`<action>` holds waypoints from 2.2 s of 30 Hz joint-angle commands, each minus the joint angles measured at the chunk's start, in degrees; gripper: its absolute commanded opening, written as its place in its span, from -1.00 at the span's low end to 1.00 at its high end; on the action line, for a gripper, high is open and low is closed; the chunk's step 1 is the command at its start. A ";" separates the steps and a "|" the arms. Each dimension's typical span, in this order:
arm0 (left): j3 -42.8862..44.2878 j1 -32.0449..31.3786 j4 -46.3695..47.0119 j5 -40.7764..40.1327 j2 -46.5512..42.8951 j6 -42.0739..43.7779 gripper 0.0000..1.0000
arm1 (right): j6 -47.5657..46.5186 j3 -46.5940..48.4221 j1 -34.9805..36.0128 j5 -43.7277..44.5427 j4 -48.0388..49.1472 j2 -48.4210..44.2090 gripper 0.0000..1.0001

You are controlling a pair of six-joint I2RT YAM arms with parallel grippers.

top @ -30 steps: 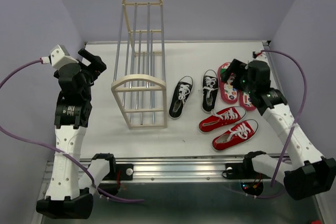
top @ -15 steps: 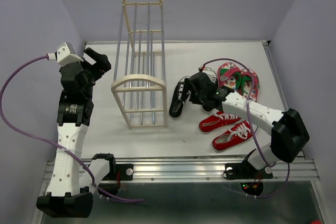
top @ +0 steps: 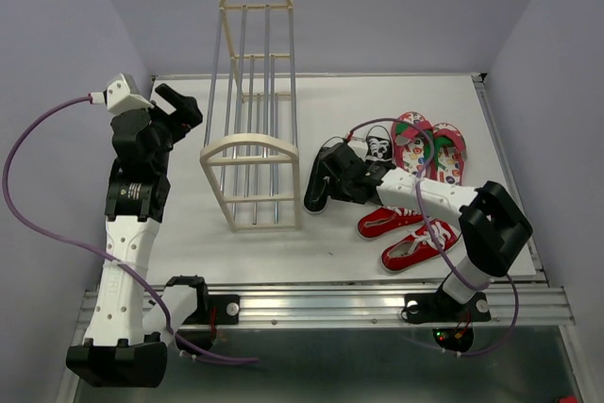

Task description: Place and organize the shoes onto the shoe shelf

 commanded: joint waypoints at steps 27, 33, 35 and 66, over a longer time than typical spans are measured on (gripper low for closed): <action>-0.23 0.02 3.58 -0.73 1.25 1.49 0.98 | 1.04 4.63 1.73 -0.90 0.96 8.90 -0.23; -0.49 0.02 3.31 -1.34 0.47 1.40 0.98 | -0.54 4.54 1.73 0.06 0.87 9.34 -0.64; -0.49 0.02 3.40 -0.73 0.20 1.40 0.98 | -2.90 4.37 1.73 1.03 0.96 8.12 -0.97; 4.78 0.02 7.88 20.71 6.17 7.73 0.98 | -46.33 0.23 -4.34 -4.49 16.87 -12.63 -0.99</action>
